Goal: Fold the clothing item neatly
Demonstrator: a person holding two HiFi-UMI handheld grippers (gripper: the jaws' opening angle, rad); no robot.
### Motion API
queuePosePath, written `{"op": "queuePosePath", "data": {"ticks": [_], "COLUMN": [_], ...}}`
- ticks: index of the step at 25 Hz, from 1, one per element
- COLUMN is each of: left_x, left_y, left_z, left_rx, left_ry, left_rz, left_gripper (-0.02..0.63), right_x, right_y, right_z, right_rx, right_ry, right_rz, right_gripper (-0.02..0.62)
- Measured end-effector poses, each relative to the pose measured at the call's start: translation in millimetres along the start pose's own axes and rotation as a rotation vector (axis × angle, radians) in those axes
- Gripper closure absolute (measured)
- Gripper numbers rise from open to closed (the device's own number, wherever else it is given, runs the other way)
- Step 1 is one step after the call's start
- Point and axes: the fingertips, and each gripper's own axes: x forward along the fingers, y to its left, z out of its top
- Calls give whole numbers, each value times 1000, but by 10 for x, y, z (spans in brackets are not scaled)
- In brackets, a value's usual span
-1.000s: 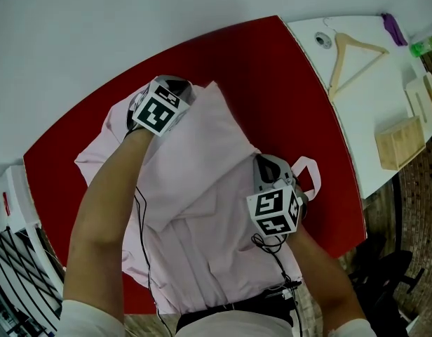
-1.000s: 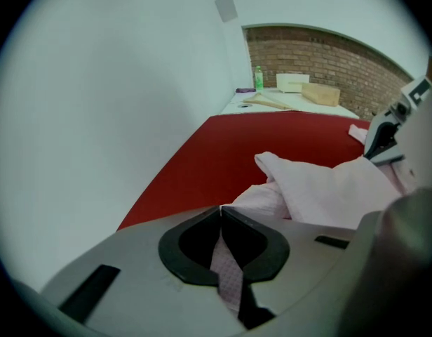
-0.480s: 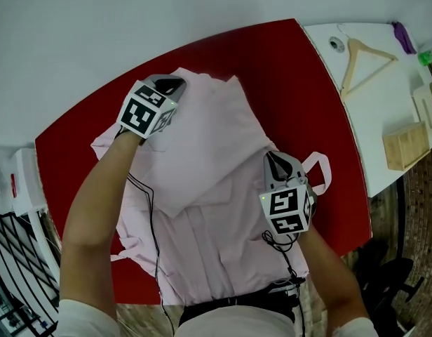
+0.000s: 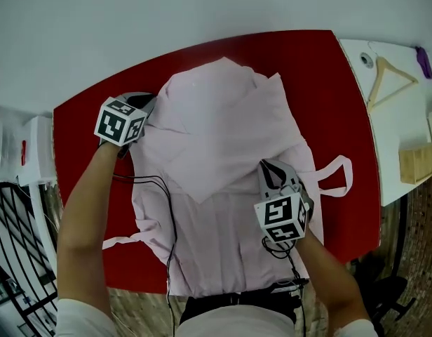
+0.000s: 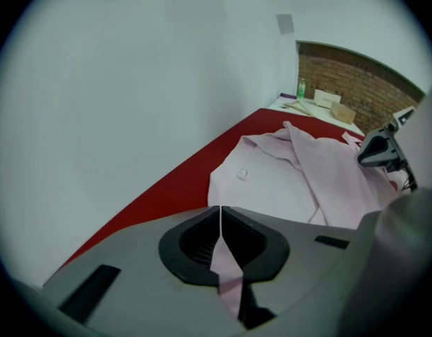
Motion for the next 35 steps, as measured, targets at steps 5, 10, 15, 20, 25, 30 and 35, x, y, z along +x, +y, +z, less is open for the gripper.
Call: {"op": "queuePosePath", "data": {"ticks": [5,10,15,20,25,30,35], "left_x": [-212,-295,-282,-178,-145,-142,-140], "left_y": [196,224,181,77,38,59,92], "left_z": [-459,-699,-824,-983,-1017,-979,-990], "left_rx": [-68,-79,-92,-86,-109,-123,-164], "left_ry": [18,17,11,31,-1,-27,-41], "left_rz": [27,10,-24,-62,-96,-130,-133], "left_gripper": [594,594,594,594,595,595,595], "right_x": [154,437,975,1607,2123,2380,2455], "right_y": [187,403,747,1016,1233,1067,865], "right_z": [387,892,1392,1738,1829,1791,1813], "right_rx": [-73,-150,-287,-392,-478,-417,-280], "right_ry": [-41,-103,-135,-114,-51,26,67], "right_rz": [32,64,152,220,262,214,195], "right_gripper": [578,578,578,578,578,578,578]}}
